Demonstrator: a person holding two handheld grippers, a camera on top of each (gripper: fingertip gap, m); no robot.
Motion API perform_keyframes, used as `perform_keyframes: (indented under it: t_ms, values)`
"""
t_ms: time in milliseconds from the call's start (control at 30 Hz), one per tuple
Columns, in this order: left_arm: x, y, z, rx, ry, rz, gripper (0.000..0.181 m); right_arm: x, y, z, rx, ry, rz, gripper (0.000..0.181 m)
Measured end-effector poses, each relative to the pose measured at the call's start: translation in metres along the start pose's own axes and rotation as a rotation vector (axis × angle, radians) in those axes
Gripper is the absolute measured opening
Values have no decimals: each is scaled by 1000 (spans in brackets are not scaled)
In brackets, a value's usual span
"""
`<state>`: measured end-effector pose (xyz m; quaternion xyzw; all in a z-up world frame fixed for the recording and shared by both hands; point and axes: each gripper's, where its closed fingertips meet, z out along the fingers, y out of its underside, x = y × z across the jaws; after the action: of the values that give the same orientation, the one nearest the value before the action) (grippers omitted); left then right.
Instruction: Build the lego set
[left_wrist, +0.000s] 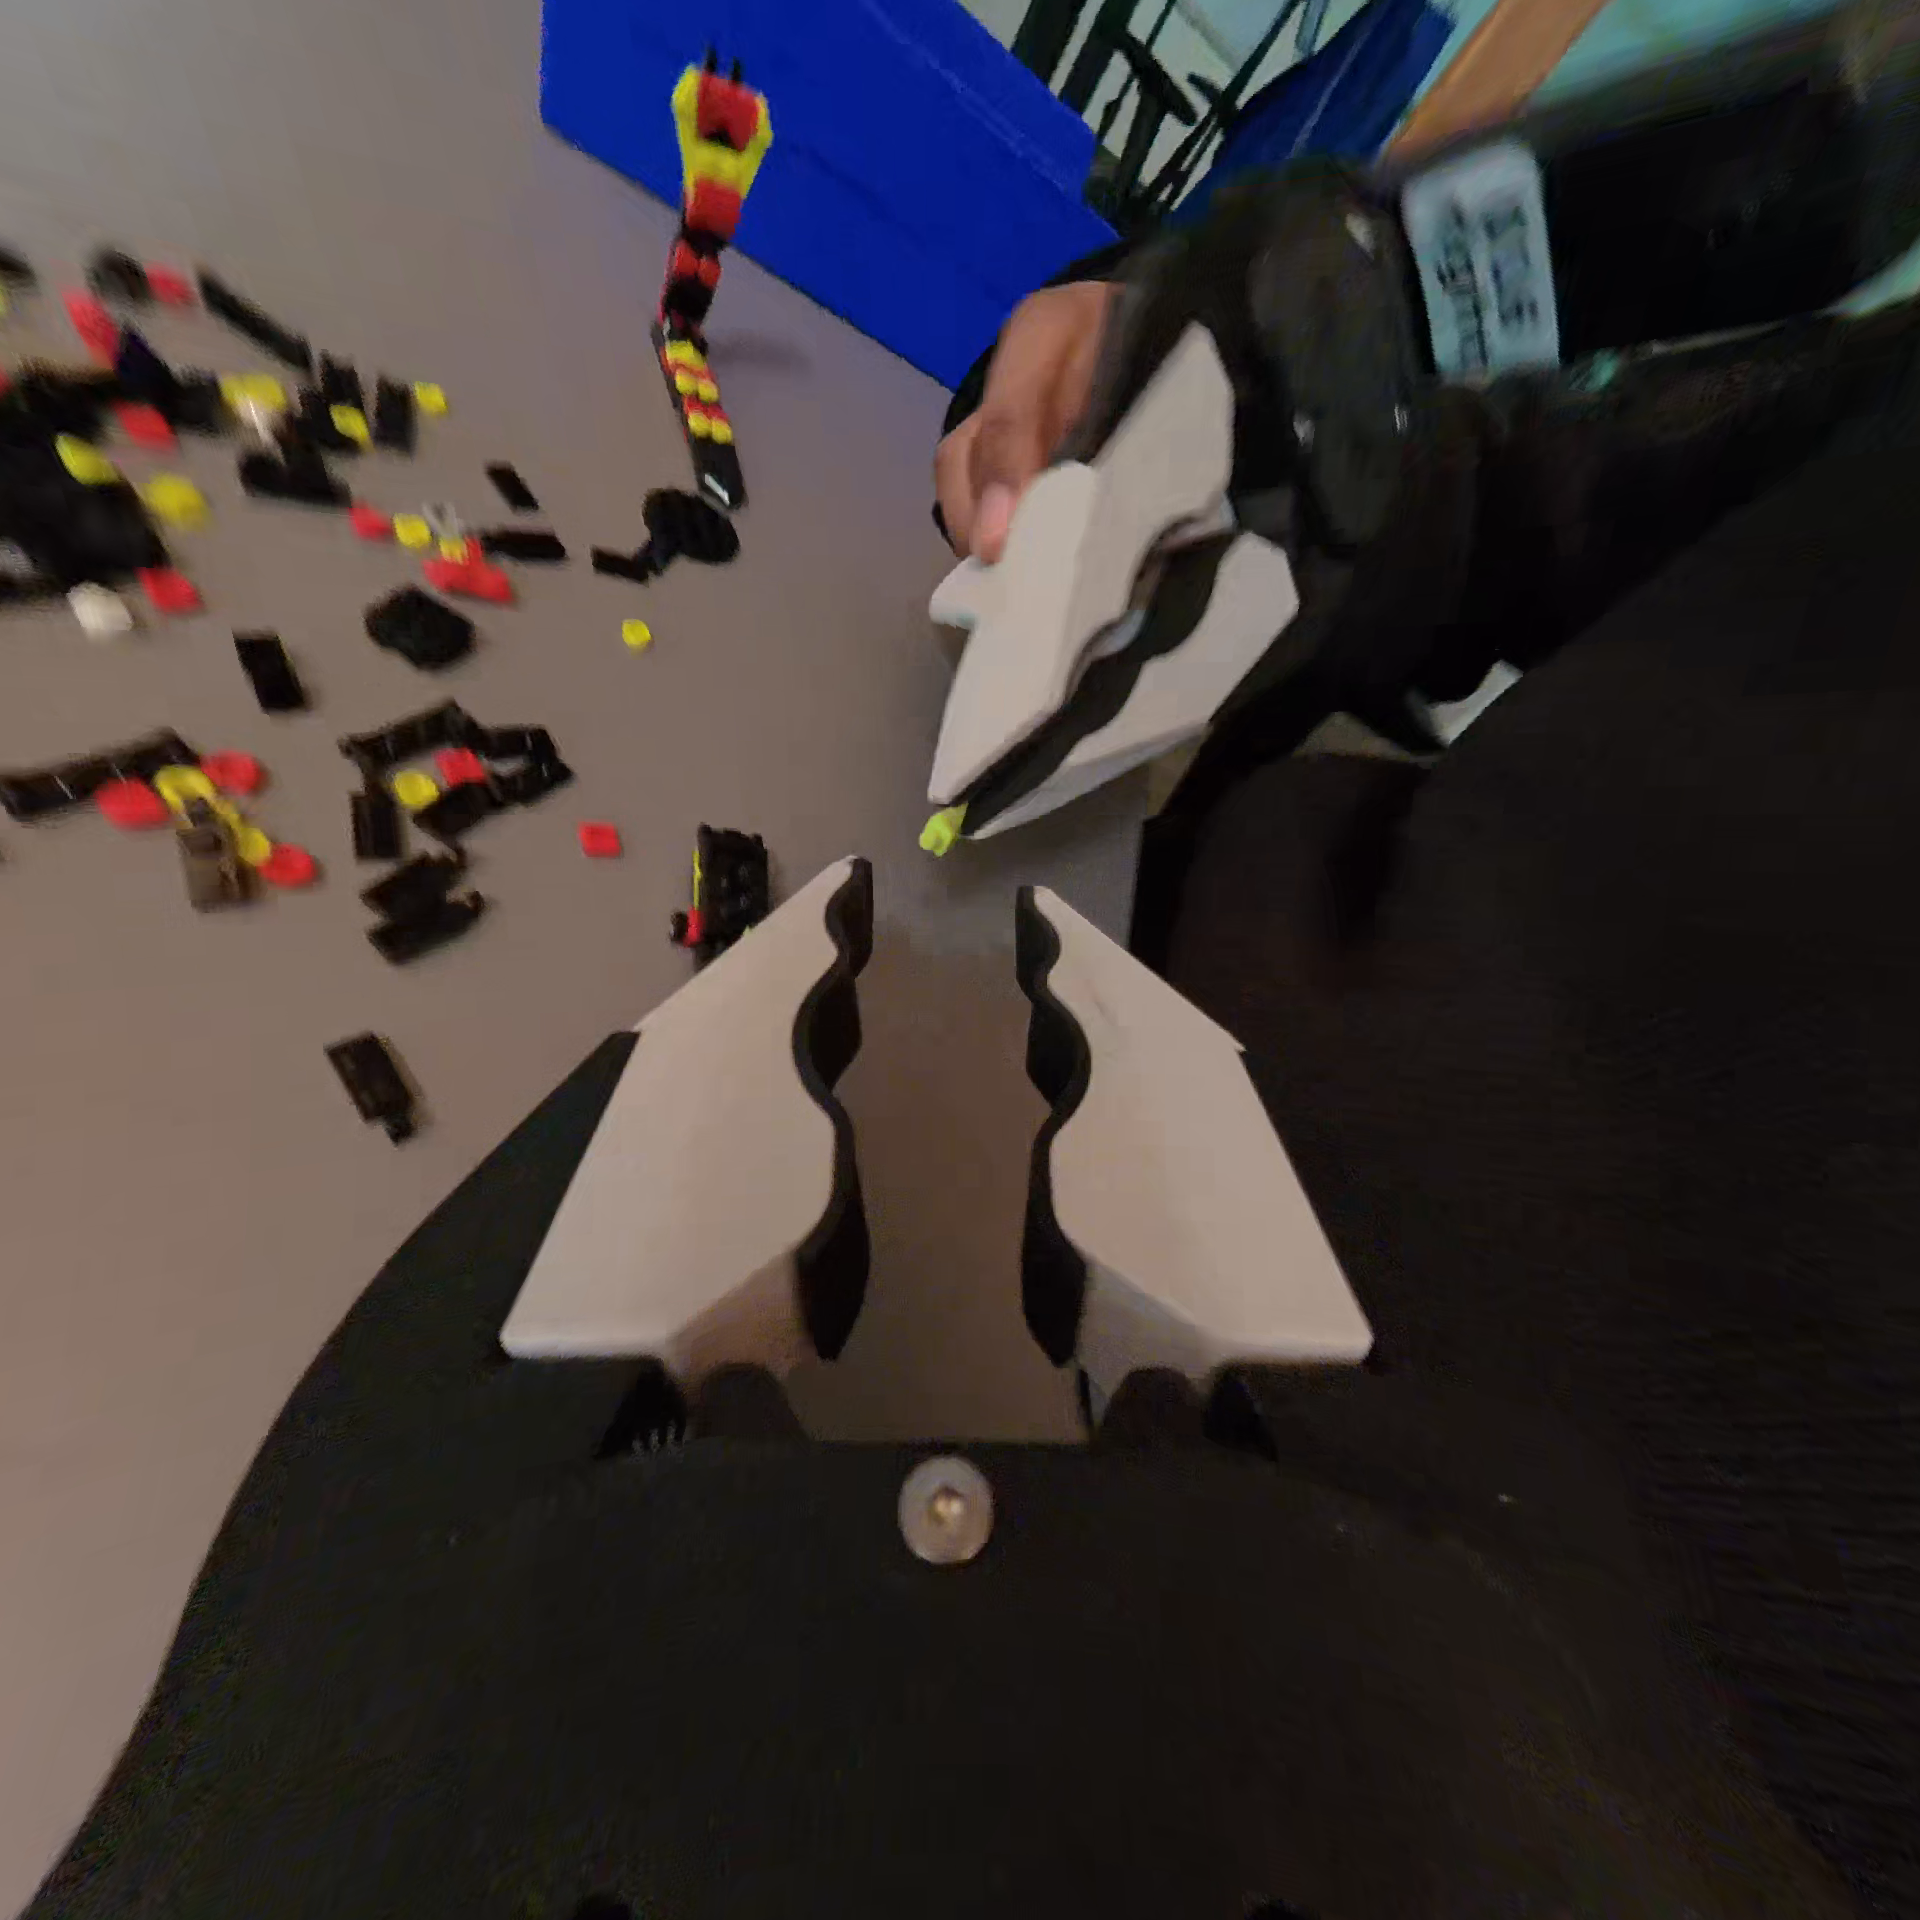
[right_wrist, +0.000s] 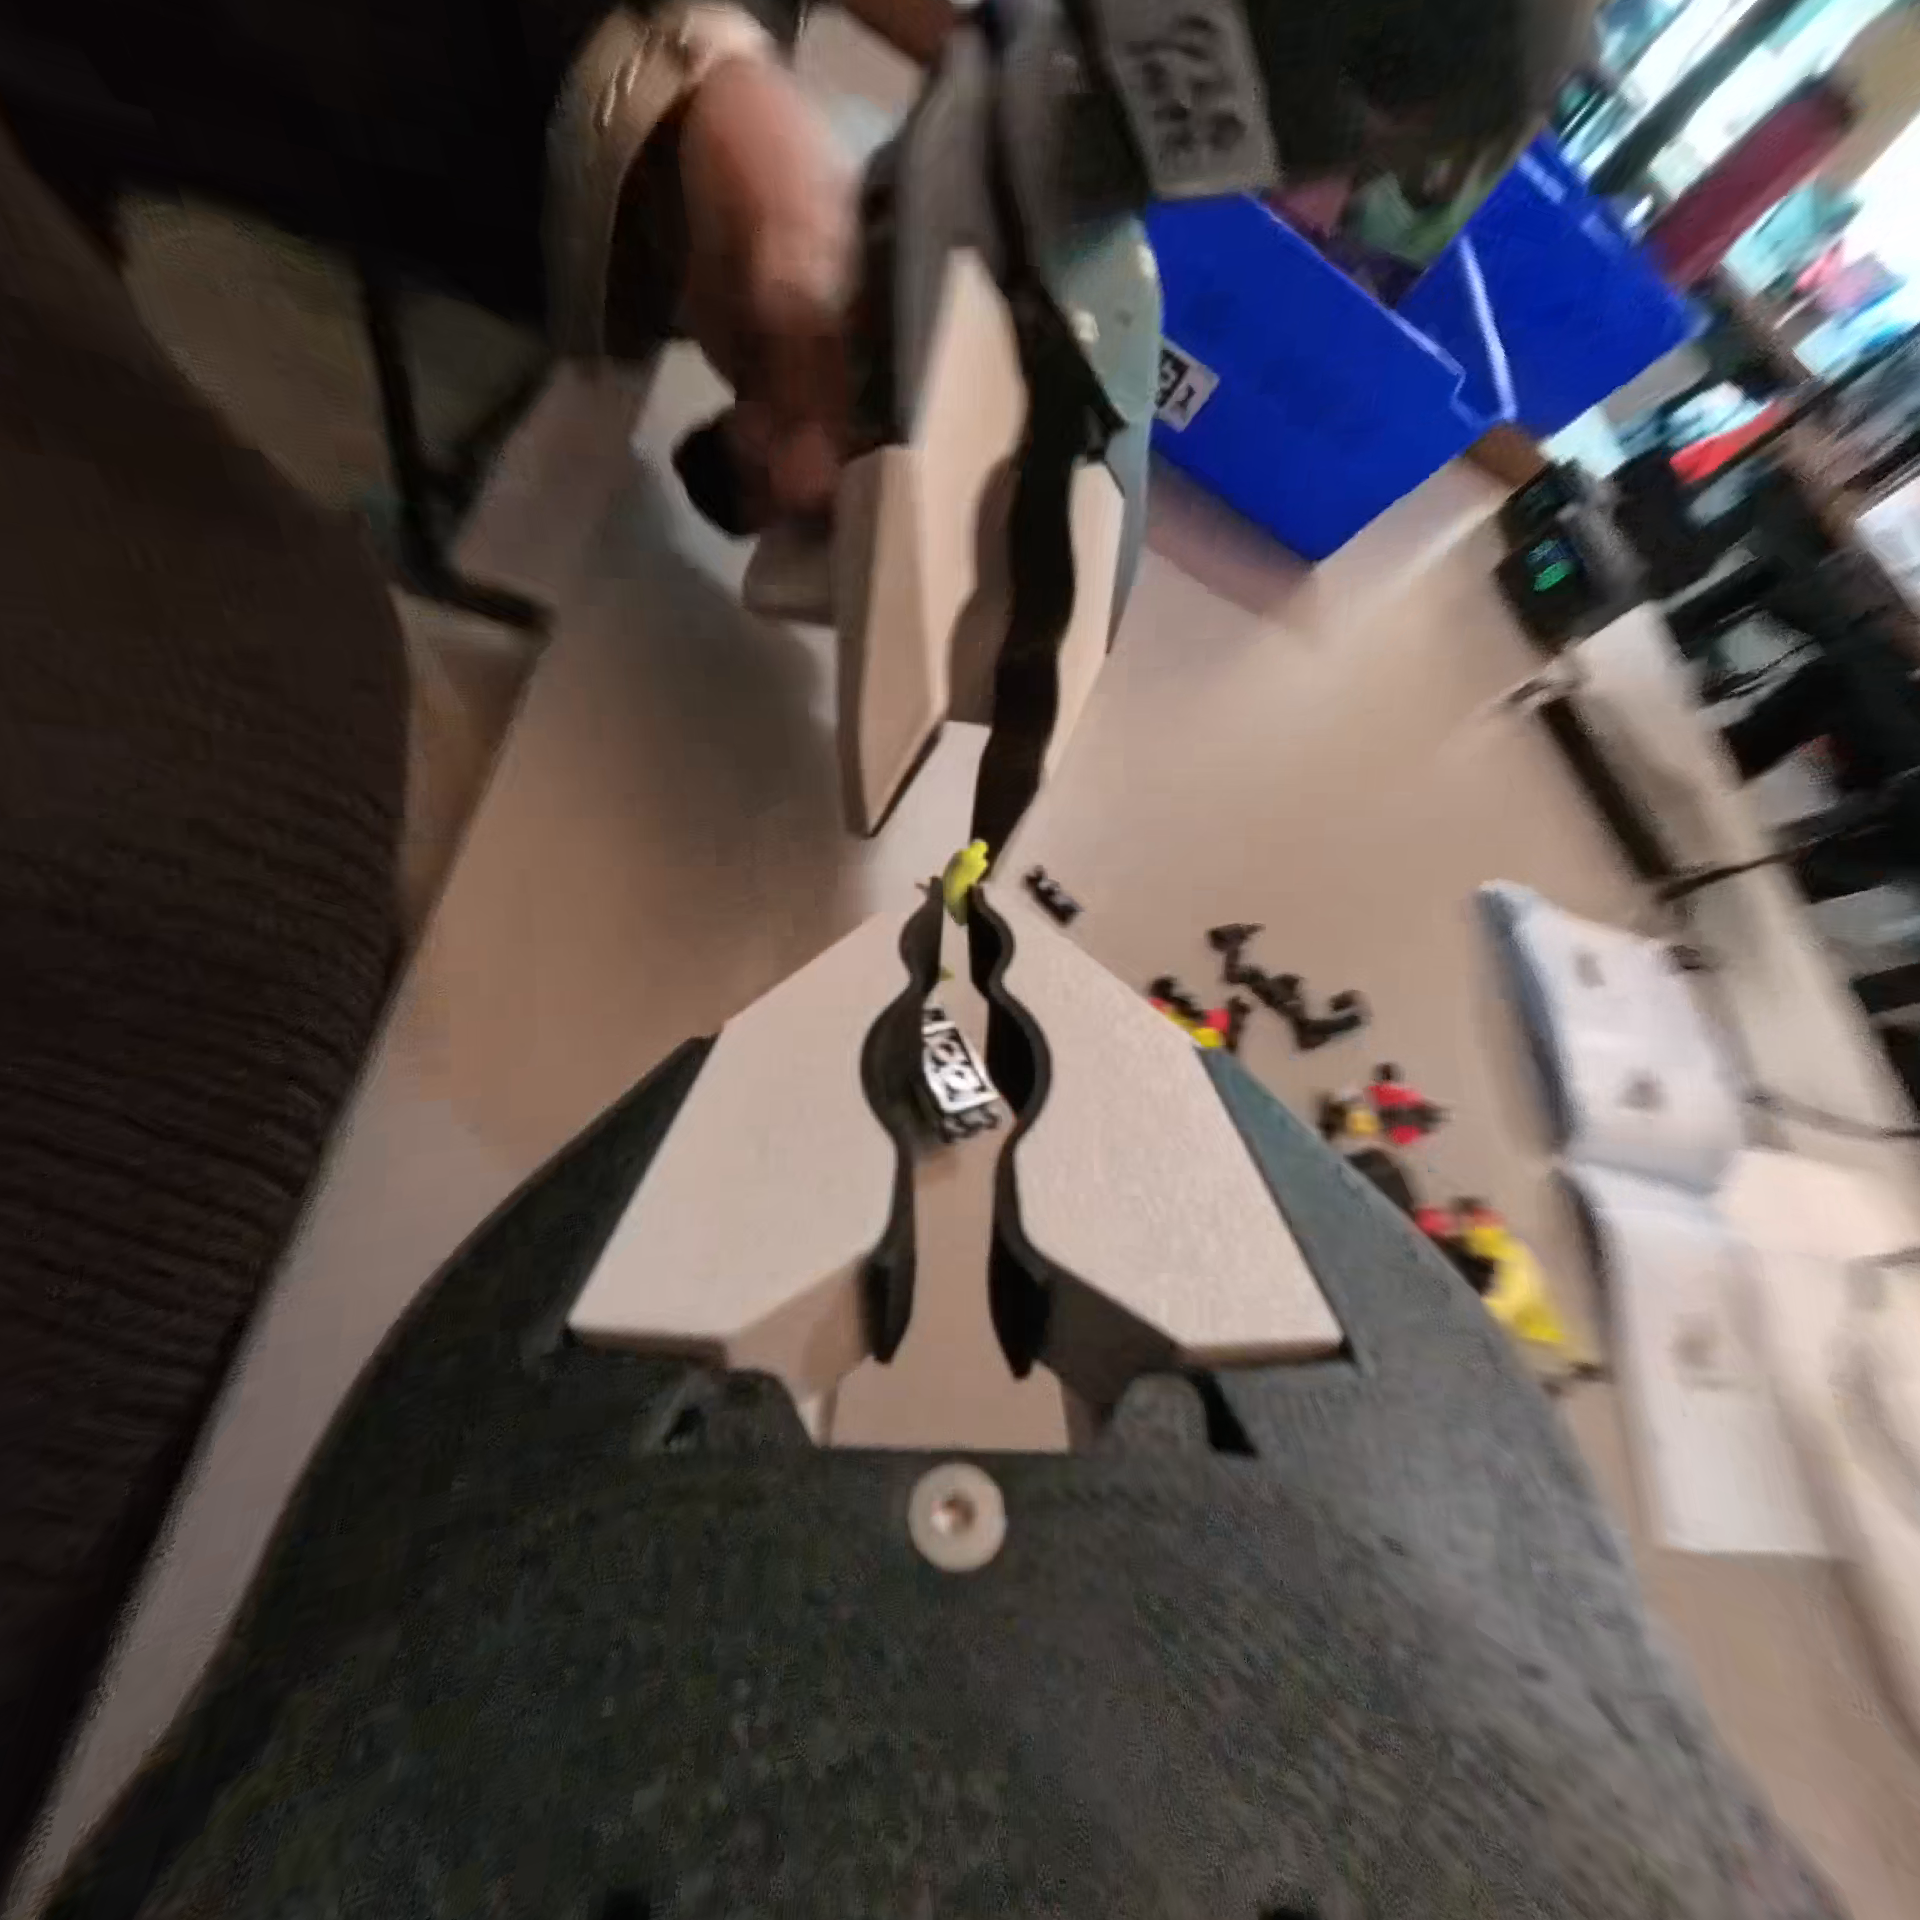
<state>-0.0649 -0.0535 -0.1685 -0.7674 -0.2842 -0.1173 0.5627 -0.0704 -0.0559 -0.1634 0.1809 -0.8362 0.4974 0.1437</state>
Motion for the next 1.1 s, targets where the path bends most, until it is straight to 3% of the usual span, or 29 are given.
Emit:
perform_keyframes:
  t_ms: [133,233,500,700,1100]
  values:
    - [5,-1,4,-5,-95,249,31,0,-7,-6,112,-198,404,2]
    - [6,-3,6,0,-142,352,30,-1,-10,-9,162,-305,582,2]
    - [16,-8,3,40,-125,405,5,-8,-15,-10,224,-521,916,2]
    - [18,-8,3,43,-113,391,4,-5,-23,-16,349,-717,1217,2]
    - [19,-9,2,49,-113,408,0,-3,-24,-15,389,-797,1368,2]
